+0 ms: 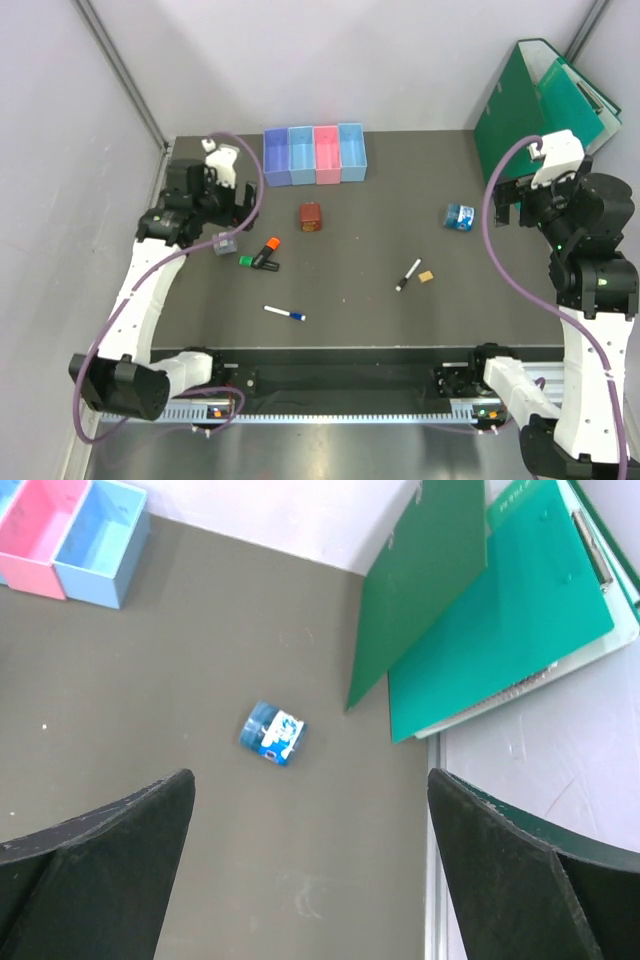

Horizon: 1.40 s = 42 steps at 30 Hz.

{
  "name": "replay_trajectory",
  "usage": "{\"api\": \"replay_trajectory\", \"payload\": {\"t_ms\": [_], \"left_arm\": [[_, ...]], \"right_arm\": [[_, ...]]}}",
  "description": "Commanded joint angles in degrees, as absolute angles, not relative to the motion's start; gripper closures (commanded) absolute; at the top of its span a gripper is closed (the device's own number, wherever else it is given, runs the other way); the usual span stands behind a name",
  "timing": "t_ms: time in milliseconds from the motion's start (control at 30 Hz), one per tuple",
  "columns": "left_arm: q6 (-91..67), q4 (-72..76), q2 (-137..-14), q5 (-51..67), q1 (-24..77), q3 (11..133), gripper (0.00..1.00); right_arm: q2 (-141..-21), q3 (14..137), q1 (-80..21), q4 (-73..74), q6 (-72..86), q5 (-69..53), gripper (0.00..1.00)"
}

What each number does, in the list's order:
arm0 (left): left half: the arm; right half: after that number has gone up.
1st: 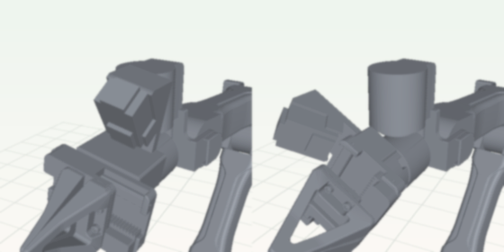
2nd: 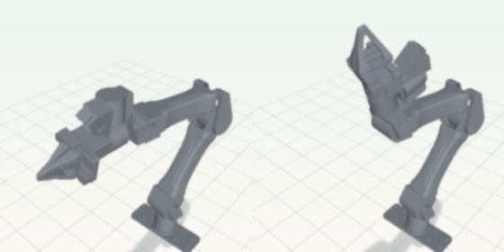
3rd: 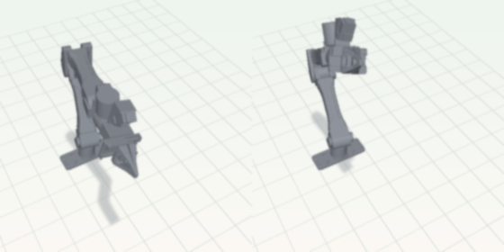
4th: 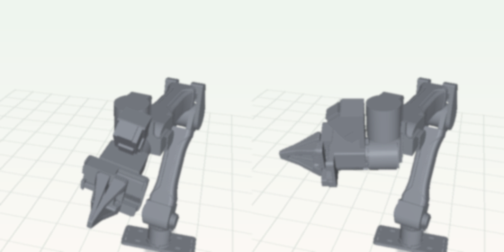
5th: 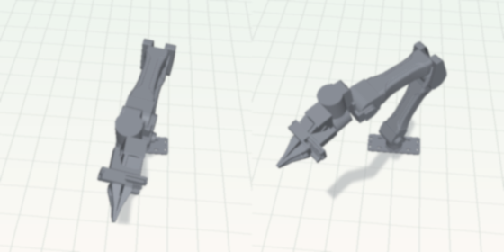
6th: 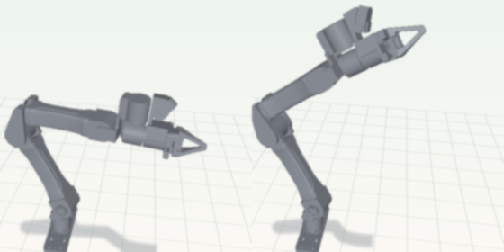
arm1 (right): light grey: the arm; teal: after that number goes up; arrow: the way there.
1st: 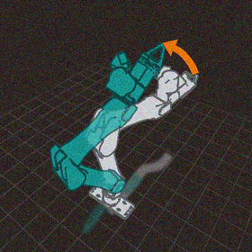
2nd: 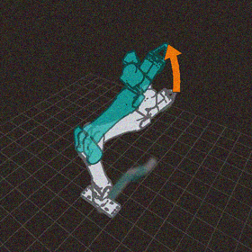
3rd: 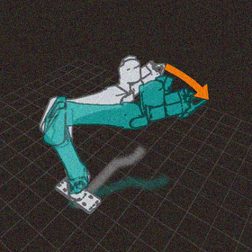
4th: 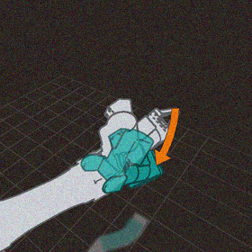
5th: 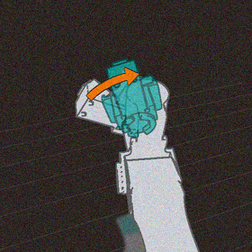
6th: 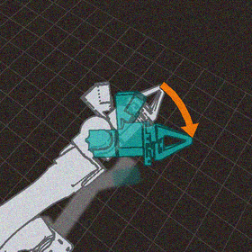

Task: Sort the stationery into containers
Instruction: Pick up the stationery from the center of the board.

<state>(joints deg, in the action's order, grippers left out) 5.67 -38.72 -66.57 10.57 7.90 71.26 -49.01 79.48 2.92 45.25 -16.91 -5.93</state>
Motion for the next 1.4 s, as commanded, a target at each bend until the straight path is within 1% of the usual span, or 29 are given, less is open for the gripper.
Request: {"api": "replay_trajectory", "payload": {"t_ms": [0,233,533,633,767,967,1033,1267,1367], "left_arm": [[2.8,-33.7,-69.7,7.1,12.8,67.2,0.01],[4.8,-28.0,-76.0,1.2,21.0,64.6,0.01],[7.9,-21.4,-85.2,5.2,23.4,66.9,0.01],[12.4,-20.4,-88.9,9.4,23.5,69.0,0.01],[21.3,-17.5,-92.2,11.9,23.5,71.0,0.01],[29.7,-18.2,-96.6,15.8,23.6,74.2,0.01],[32.1,-18.2,-97.8,16.1,23.8,74.4,0.01],[50.6,-17.6,-101.3,17.1,23.9,73.9,0.01],[53.2,-16.6,-103.4,15.2,23.9,74.8,0.01]], "right_arm": [[-49.1,77.7,3.0,42.1,-16.4,-3.5,0.0],[-49.8,75.8,3.0,42.5,-18.1,-2.2,0.0],[-50.8,74.4,2.8,42.7,-19.0,-0.7,0.01],[-50.8,73.7,2.7,42.6,-19.0,-0.3,0.0],[-51.2,73.6,2.6,43.1,-19.4,-0.2,0.0],[-51.9,73.4,2.6,43.2,-20.0,-0.2,0.01],[-52.0,73.2,2.6,43.1,-19.9,-0.2,0.0],[-52.9,72.9,2.5,43.0,-19.8,-0.2,0.0],[-53.0,72.7,2.5,43.2,-19.8,-0.3,0.0]]}}
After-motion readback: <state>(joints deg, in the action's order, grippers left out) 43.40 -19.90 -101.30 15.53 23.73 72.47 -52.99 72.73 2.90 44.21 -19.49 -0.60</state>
